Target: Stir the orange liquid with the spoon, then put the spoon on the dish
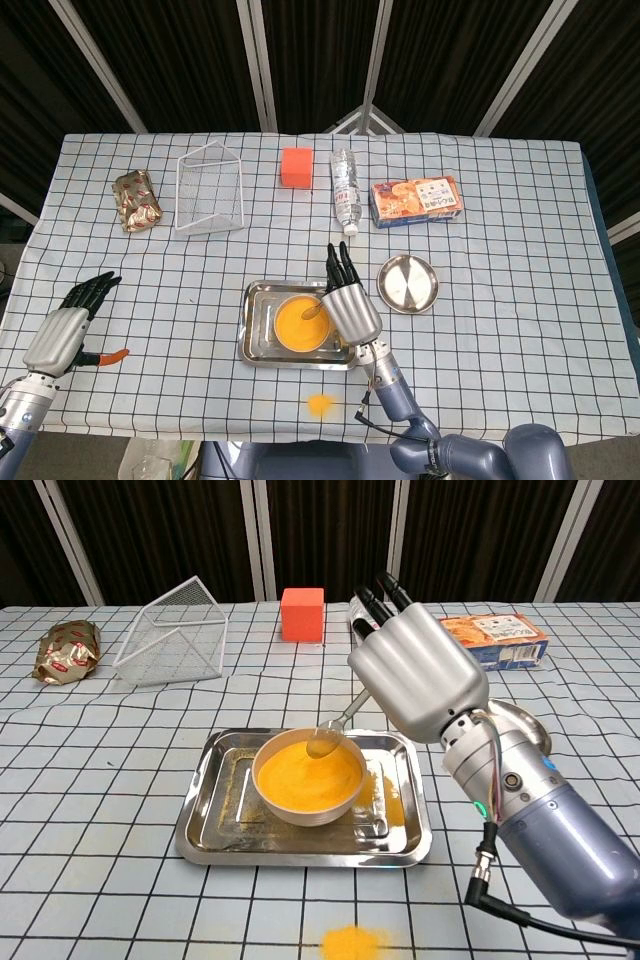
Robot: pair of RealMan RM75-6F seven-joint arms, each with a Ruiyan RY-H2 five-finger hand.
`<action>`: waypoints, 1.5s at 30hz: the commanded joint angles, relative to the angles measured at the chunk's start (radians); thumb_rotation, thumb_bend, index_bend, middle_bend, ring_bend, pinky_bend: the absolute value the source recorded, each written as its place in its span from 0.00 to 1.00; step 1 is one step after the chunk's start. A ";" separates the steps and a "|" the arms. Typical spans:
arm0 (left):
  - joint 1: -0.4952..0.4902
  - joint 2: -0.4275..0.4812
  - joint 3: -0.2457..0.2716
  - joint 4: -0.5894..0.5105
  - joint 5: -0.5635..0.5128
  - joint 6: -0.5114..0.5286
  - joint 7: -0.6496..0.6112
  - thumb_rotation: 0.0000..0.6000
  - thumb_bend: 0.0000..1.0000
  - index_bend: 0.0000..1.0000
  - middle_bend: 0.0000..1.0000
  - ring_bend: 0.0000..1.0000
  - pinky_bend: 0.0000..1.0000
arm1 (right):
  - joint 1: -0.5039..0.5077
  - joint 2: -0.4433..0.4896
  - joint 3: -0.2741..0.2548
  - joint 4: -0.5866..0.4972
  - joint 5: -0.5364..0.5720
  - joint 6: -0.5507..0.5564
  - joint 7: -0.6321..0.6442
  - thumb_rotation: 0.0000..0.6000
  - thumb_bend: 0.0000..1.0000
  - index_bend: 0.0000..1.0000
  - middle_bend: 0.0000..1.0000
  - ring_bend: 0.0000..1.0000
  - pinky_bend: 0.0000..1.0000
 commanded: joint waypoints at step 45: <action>-0.002 -0.006 -0.003 -0.002 -0.005 0.000 0.011 1.00 0.00 0.00 0.00 0.00 0.02 | -0.048 0.070 -0.043 -0.144 0.009 -0.023 -0.076 1.00 0.80 0.84 0.29 0.00 0.00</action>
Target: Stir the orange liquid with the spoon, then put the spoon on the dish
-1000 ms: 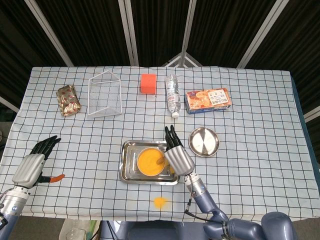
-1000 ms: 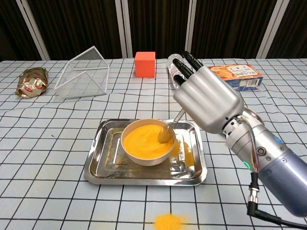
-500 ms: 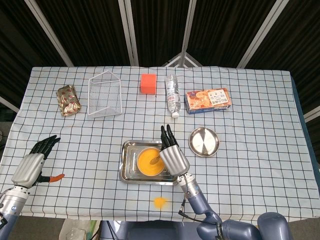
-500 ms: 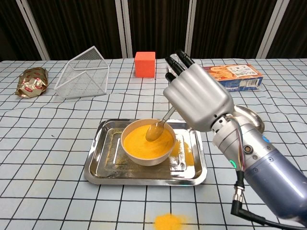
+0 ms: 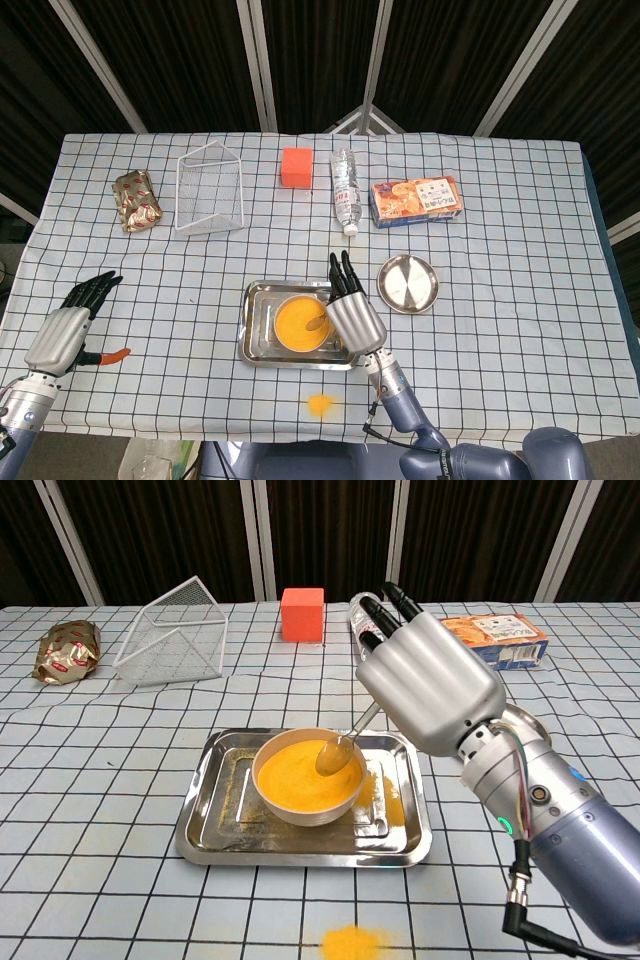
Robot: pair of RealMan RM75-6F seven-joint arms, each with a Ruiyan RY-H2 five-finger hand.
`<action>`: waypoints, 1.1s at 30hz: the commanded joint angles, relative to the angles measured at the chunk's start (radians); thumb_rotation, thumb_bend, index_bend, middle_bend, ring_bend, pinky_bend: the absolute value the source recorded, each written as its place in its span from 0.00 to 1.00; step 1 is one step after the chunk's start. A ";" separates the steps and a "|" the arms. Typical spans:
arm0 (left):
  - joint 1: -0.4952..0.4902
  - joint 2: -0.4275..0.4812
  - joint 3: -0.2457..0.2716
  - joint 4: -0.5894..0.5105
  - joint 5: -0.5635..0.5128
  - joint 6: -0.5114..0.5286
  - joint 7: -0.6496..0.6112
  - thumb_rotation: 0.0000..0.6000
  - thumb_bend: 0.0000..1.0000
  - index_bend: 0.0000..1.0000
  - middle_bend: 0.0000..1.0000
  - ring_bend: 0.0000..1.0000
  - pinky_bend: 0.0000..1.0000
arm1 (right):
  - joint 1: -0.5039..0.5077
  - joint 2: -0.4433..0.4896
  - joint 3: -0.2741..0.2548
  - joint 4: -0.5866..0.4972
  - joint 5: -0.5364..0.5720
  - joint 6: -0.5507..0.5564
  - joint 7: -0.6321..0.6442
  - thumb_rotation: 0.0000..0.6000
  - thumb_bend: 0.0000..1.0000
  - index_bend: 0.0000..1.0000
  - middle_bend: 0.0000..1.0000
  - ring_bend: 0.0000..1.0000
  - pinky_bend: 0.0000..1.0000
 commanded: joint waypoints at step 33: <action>0.004 -0.006 0.003 -0.006 0.000 0.007 0.028 1.00 0.00 0.00 0.00 0.00 0.02 | -0.110 0.179 0.078 0.091 0.161 0.050 0.243 1.00 0.80 0.84 0.29 0.00 0.00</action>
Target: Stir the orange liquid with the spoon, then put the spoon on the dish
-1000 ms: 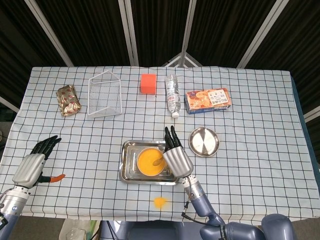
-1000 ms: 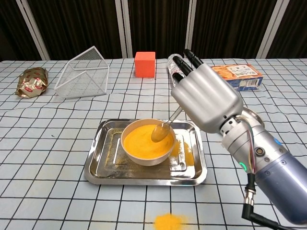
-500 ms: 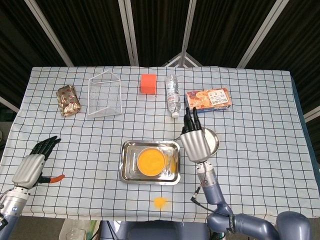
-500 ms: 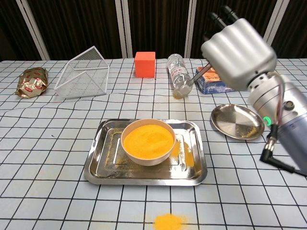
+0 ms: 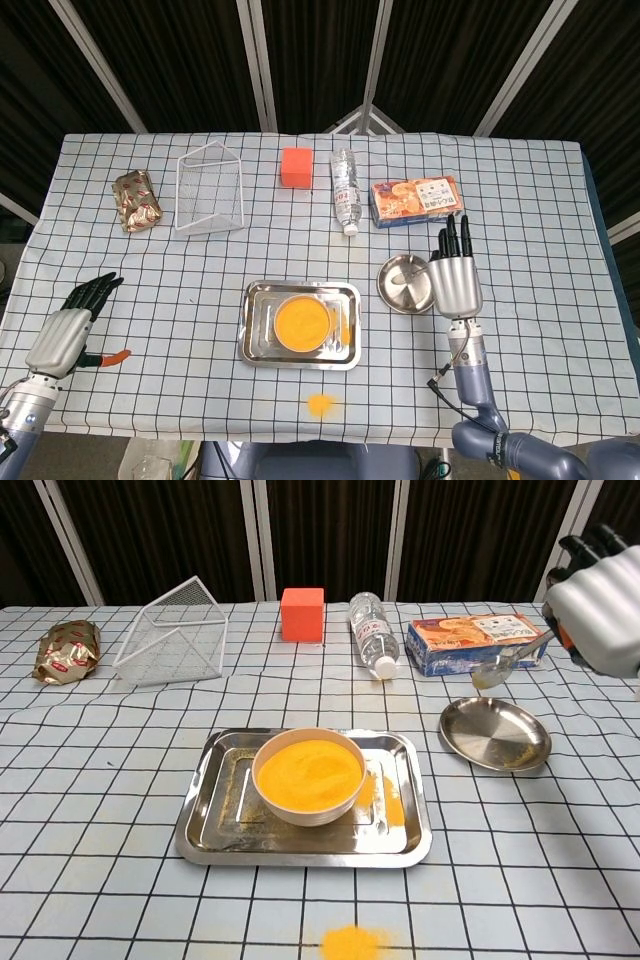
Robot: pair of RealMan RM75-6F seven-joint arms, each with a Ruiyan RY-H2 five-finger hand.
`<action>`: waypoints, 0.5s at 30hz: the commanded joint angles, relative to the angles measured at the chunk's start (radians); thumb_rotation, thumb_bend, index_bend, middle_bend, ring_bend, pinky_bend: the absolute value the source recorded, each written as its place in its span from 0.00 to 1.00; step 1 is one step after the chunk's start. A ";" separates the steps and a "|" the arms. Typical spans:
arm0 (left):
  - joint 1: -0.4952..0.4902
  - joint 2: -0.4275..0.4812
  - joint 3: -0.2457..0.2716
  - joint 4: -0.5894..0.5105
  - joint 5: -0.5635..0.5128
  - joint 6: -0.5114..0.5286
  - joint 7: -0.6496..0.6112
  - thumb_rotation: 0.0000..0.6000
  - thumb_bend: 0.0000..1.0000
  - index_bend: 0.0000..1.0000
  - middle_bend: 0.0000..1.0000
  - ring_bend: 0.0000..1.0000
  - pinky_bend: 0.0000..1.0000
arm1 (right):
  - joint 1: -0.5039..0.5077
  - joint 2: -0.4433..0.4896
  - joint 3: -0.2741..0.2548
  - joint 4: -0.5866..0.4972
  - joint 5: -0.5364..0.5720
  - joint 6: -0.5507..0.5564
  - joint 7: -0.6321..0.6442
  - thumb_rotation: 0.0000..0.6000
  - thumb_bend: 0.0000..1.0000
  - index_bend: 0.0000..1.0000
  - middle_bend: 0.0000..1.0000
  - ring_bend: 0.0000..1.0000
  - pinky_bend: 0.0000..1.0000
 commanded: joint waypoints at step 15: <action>0.000 0.004 0.001 0.003 0.003 -0.003 -0.015 1.00 0.00 0.00 0.00 0.00 0.02 | 0.017 -0.122 -0.005 0.243 0.080 -0.056 0.063 1.00 0.80 0.84 0.29 0.00 0.00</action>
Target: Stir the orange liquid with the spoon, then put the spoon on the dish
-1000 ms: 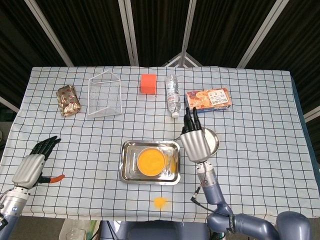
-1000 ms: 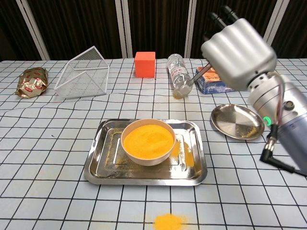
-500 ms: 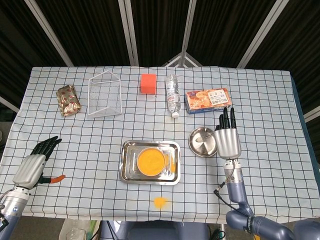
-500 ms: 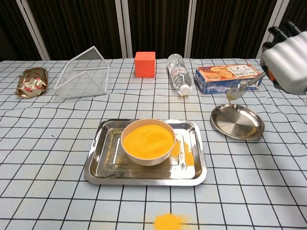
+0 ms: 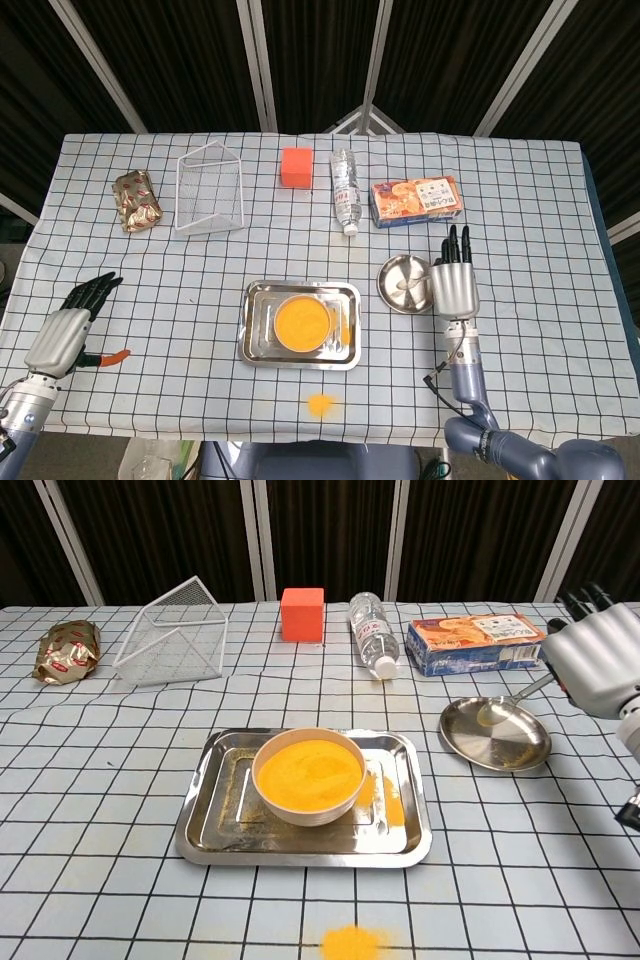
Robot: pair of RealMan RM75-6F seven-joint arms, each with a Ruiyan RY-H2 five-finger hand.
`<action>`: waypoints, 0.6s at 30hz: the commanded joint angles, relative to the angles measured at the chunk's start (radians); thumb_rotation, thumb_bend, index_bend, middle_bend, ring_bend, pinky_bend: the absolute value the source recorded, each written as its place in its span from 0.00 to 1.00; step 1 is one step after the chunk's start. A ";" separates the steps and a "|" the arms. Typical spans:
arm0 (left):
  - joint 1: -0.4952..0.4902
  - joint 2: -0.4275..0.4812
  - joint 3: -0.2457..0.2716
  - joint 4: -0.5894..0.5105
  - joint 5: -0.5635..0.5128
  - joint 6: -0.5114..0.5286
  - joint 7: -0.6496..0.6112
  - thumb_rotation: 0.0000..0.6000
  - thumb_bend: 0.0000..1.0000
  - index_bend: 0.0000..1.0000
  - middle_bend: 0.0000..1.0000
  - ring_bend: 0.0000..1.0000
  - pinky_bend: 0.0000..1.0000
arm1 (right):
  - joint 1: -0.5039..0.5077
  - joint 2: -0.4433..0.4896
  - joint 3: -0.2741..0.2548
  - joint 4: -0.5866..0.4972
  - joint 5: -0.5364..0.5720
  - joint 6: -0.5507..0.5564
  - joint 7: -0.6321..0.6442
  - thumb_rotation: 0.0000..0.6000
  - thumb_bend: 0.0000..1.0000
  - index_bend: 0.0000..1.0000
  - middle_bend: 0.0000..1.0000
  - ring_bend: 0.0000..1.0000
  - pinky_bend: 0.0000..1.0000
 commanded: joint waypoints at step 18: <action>-0.004 -0.005 -0.001 -0.003 -0.011 -0.008 0.016 1.00 0.00 0.00 0.00 0.00 0.02 | 0.003 -0.023 -0.014 0.031 0.015 0.015 -0.023 1.00 0.53 0.37 0.21 0.00 0.00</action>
